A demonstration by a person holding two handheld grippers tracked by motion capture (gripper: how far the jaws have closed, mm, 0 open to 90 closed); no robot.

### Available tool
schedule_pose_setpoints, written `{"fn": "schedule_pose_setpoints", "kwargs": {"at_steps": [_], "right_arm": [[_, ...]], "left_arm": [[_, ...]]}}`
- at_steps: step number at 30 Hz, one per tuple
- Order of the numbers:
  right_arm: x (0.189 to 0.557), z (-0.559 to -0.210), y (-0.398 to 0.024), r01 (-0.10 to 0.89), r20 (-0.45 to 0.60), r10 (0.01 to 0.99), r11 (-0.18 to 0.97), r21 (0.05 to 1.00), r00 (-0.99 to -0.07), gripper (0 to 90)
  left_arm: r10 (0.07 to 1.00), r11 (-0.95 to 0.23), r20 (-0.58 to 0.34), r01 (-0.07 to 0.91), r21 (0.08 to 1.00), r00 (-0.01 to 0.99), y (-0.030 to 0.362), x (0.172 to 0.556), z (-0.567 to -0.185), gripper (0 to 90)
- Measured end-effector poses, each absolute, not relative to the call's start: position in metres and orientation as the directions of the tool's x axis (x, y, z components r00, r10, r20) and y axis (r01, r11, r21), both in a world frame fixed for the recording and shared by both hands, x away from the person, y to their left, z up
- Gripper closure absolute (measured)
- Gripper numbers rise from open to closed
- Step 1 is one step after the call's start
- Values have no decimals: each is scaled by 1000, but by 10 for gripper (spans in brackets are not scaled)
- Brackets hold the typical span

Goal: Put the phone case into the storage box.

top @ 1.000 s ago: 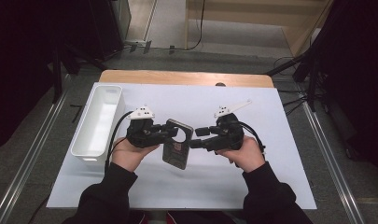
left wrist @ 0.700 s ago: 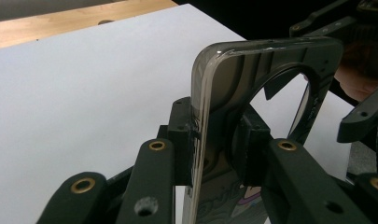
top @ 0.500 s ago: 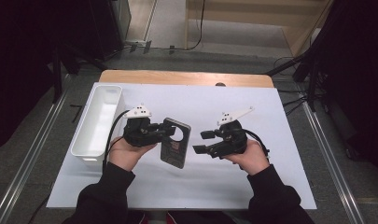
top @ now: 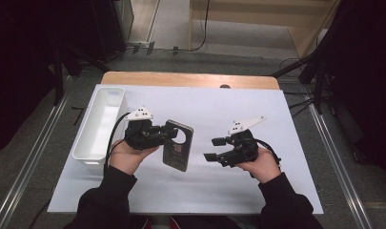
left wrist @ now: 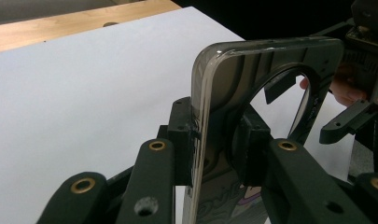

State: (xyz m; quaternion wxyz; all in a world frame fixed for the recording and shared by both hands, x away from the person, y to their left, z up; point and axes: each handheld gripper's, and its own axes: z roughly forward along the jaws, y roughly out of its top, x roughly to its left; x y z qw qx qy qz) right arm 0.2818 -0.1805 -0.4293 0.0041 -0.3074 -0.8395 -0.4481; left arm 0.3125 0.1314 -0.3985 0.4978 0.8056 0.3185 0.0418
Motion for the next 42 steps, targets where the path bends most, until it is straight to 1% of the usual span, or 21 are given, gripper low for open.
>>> {"fn": "schedule_pose_setpoints", "kwargs": {"at_steps": [9,16,21,42], "right_arm": [[274,-440,-195,515,264,534,400,758,-803,293],[267,-451,-208,536,279,553,381,754,-785,292],[262,-457,-216,521,260,563,373,768,-785,292],[240,-477,-242,545,254,611,351,761,-750,292]], "left_arm": [[557,-297,-254,476,828,790,133,313,-398,716],[561,-289,-255,475,831,788,136,313,-396,716],[563,-286,-255,475,832,786,139,313,-395,715],[579,-268,-264,486,832,771,149,316,-392,715]]}}
